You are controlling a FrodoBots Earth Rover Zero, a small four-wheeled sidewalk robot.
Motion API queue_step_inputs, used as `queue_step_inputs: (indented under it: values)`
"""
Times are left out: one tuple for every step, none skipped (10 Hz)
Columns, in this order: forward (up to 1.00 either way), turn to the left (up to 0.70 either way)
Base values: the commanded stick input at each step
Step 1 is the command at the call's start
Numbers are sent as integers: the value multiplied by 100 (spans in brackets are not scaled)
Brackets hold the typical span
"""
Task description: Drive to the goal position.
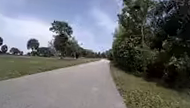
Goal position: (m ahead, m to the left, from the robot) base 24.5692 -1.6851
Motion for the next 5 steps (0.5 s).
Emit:
queue_step_inputs:
  values:
    - [45,0]
    - [12,0]
    - [0,0]
    - [0,0]
    - [0,0]
